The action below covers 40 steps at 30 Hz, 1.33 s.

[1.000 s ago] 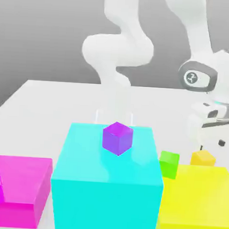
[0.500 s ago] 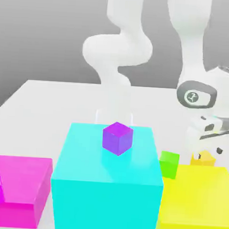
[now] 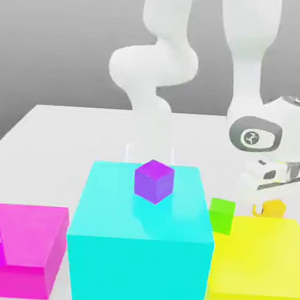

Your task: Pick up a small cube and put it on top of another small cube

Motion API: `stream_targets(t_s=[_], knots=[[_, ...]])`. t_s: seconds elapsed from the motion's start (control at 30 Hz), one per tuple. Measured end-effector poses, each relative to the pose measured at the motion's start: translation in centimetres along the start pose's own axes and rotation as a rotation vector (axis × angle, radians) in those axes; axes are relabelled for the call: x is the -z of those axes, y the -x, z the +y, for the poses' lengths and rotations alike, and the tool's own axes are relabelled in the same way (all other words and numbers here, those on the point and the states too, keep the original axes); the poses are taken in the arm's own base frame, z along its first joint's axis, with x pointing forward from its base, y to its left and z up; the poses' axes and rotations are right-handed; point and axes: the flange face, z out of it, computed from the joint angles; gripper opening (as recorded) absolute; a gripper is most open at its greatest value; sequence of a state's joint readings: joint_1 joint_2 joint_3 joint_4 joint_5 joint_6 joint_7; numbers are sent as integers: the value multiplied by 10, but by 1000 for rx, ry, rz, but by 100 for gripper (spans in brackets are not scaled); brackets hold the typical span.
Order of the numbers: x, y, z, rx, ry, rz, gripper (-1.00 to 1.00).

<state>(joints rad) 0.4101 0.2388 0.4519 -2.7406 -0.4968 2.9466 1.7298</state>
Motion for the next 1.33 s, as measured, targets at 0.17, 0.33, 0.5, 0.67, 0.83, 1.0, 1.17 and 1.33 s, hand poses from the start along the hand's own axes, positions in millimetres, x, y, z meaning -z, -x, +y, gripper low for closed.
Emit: stream_targets(t_s=[0.17,0.33,0.5,0.67,0.83,1.0,1.17,1.33], knots=[[21,0,-3,0,-4,-1,-100],[36,0,1,2,2,1,-100],[47,2,2,23,7,20,-100],[74,-63,18,-330,60,100,-100],[120,-116,43,-737,50,119,-100],[168,-156,84,-1174,2,40,-100],[129,-167,98,-1280,11,21,-100],[110,-166,98,-1281,9,18,100]])
